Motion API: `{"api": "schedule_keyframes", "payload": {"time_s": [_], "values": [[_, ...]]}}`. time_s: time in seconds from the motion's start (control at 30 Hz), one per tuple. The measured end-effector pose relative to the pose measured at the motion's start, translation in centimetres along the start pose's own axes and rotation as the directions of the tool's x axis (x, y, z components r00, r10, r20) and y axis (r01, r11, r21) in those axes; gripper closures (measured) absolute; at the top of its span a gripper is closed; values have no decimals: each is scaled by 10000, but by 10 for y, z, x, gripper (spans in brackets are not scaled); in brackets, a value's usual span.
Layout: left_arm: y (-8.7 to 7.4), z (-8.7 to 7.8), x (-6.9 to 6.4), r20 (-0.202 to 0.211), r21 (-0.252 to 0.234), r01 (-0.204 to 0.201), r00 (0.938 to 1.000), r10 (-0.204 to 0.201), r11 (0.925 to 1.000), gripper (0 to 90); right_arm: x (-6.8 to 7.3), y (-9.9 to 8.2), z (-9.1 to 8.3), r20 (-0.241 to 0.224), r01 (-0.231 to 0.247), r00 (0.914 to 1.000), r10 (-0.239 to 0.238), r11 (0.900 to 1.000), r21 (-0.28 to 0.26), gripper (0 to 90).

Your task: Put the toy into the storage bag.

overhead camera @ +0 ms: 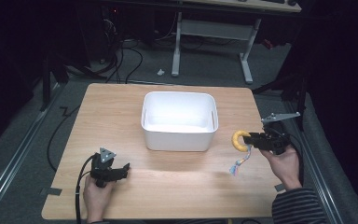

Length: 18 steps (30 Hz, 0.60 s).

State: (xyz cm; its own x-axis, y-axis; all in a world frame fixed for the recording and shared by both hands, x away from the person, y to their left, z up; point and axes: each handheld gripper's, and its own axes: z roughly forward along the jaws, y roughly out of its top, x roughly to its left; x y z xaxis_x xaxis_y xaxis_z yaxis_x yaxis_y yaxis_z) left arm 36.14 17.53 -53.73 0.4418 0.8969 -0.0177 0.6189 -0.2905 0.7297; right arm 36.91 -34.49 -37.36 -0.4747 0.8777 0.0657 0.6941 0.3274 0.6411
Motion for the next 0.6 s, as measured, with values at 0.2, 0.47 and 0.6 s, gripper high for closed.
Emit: {"api": "schedule_keyframes", "payload": {"time_s": [0.2,0.47,0.6], "values": [[0,0,0,0,-1,-2,10000,2,10000,156,1,16,-4,42,96,9999,-95,9999,-111,681],[0,0,0,3,2,-1,10000,1,10000,156,1,39,-6,-138,245,9996,-249,9994,-234,682],[0,0,0,-1,2,1,10000,-1,10000,156,4,44,-14,-86,423,9991,-426,9987,-284,681]]}}
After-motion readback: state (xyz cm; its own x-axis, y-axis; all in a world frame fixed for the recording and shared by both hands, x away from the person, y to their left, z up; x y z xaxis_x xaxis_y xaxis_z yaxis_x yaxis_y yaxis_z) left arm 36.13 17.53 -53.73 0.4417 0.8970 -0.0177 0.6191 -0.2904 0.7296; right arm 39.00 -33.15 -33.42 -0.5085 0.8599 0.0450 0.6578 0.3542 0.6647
